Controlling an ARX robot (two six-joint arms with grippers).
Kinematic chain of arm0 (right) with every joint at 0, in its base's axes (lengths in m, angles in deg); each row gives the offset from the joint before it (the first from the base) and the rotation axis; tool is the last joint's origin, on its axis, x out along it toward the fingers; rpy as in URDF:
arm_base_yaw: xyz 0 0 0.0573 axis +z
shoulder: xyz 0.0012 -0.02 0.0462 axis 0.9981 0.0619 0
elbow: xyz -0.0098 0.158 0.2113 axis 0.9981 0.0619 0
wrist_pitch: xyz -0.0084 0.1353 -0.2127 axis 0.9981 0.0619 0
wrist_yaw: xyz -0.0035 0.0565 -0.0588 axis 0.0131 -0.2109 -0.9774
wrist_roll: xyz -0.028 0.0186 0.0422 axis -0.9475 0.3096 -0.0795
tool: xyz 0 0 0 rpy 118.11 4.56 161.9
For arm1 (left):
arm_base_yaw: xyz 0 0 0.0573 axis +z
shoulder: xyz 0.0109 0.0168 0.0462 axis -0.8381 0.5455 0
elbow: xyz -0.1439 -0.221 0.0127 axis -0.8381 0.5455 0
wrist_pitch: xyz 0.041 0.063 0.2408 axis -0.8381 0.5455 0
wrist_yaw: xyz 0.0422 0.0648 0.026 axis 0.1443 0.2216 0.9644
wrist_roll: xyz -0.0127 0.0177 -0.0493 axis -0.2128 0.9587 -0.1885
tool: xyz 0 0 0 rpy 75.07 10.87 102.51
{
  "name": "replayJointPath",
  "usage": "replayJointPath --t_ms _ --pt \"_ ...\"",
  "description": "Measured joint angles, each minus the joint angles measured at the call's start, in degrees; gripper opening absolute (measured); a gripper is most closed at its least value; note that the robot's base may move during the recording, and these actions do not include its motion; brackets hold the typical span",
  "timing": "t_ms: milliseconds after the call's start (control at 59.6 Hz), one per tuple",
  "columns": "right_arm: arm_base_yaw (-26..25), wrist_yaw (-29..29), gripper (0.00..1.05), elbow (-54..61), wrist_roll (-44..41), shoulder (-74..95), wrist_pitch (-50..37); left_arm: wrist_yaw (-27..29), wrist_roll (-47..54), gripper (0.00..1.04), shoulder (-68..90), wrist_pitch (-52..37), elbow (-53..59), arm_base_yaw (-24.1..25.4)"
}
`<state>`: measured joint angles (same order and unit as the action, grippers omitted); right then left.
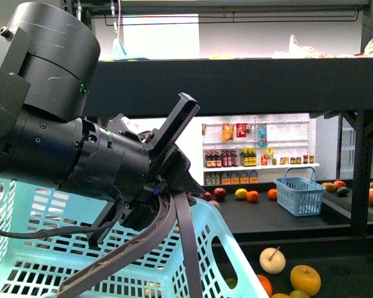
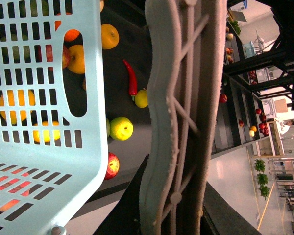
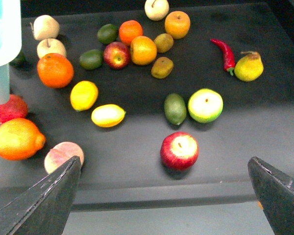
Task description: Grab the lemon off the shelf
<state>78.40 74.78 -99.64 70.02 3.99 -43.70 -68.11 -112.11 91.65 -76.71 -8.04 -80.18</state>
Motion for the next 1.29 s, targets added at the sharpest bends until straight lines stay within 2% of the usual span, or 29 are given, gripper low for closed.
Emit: replayJointPath --t_ms 117,218,453,705,856,1292 --pt "-1.51 2.64 1.02 -7.58 -5.6 22.34 -11.28 -0.11 0.04 0.14 0.0 0.0 0.0 0.0" --pt "-2.19 7.13 1.02 -13.79 -10.21 39.93 -14.97 -0.09 0.09 0.14 0.02 0.0 -0.02 0.0" --pt "-1.11 17.03 1.02 -24.87 -24.59 59.84 -13.79 -0.09 0.07 0.14 0.13 0.0 -0.02 0.0" --pt "2.95 22.53 1.02 -36.13 -40.11 73.9 -15.69 0.0 0.07 0.14 0.13 0.0 -0.02 0.0" --pt "3.61 23.23 1.02 -41.07 -43.12 80.13 -15.85 -0.04 0.07 0.14 0.13 0.0 -0.02 0.0" --pt "6.62 22.84 1.02 -57.77 -43.32 94.2 -13.77 -0.02 0.07 0.14 0.13 0.0 -0.02 0.0"
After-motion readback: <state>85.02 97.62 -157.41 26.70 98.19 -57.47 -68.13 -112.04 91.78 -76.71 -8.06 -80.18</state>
